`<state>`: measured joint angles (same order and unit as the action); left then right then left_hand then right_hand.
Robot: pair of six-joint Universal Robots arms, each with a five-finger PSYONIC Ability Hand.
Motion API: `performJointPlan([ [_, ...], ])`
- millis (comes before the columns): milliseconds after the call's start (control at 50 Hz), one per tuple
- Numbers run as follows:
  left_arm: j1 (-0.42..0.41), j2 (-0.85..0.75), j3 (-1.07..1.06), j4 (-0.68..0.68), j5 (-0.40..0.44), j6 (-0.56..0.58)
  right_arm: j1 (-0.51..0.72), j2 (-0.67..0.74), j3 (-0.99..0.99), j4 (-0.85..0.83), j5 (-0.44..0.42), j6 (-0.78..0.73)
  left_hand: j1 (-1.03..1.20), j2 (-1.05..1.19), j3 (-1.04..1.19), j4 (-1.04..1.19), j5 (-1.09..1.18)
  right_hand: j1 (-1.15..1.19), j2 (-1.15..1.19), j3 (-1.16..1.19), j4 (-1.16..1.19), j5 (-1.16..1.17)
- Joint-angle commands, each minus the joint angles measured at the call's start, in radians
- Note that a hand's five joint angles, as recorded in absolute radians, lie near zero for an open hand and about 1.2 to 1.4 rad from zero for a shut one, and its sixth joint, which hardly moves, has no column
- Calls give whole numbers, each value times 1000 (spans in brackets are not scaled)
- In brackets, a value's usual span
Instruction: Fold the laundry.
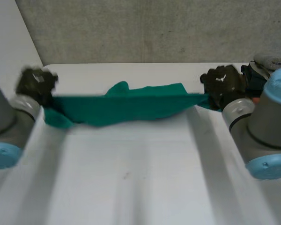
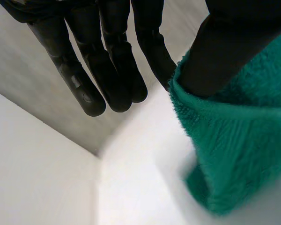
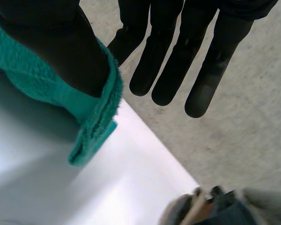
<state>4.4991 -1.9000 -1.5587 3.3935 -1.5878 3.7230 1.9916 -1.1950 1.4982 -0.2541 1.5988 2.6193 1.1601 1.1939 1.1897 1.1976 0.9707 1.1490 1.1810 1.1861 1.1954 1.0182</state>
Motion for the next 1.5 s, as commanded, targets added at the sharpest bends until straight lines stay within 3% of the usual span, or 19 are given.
performJointPlan([
  [20,17,298,104,-120,104,-77,-20,-156,-96,85,-19,-140,236,202,207,199,251,247,215,210,201,204],
  [100,25,384,227,-313,196,-107,-33,-235,-197,215,-46,-151,236,202,207,199,251,247,215,210,201,204],
  [200,44,325,350,-529,281,-110,-54,-252,-326,459,-97,-148,236,202,207,199,251,247,215,210,201,204],
  [320,69,124,448,-603,241,-72,-83,-118,-429,666,-134,-160,236,202,207,199,251,247,215,210,201,204],
  [420,52,-46,541,-597,198,-3,-79,24,-522,627,-132,-153,236,202,207,199,251,247,215,210,201,204],
  [520,6,-180,704,-496,235,49,-66,182,-670,407,-115,-110,236,202,207,199,251,247,215,210,201,204],
  [580,2,-238,819,-338,244,49,-66,271,-762,193,-59,-79,236,202,207,199,251,247,215,210,201,204],
  [640,5,-229,888,-143,226,0,-70,282,-797,-37,7,-48,236,202,207,199,251,247,215,210,201,204],
  [720,17,-173,904,84,221,-145,-65,203,-754,-299,20,-2,236,202,207,199,251,247,215,210,201,204],
  [860,37,-163,824,21,220,-230,-48,147,-678,-240,-17,4,236,202,207,199,251,247,215,210,201,204],
  [1020,86,-140,577,-25,230,-166,-53,140,-524,-54,-25,30,236,202,207,199,251,247,215,210,201,204],
  [1100,101,-151,435,-25,275,-135,-47,138,-359,12,-45,63,236,202,207,199,251,247,215,210,201,204],
  [1180,118,-203,286,-17,340,-86,-37,141,-218,15,-72,79,166,132,137,129,181,247,215,210,201,204],
  [1280,141,-290,207,13,356,-11,-39,163,-98,1,-83,71,78,44,49,41,93,247,215,210,201,204],
  [1380,183,-361,180,49,336,57,-50,187,-29,-22,-85,45,-183,-216,-212,-220,-168,247,215,210,201,204],
  [1420,198,-376,175,53,332,78,-59,186,-3,-42,-86,33,-452,-486,-482,-490,-438,247,215,210,201,204],
  [1500,207,-369,161,55,338,103,-71,178,25,-68,-91,24,-518,-552,-548,-556,-503,247,215,210,201,204],
])
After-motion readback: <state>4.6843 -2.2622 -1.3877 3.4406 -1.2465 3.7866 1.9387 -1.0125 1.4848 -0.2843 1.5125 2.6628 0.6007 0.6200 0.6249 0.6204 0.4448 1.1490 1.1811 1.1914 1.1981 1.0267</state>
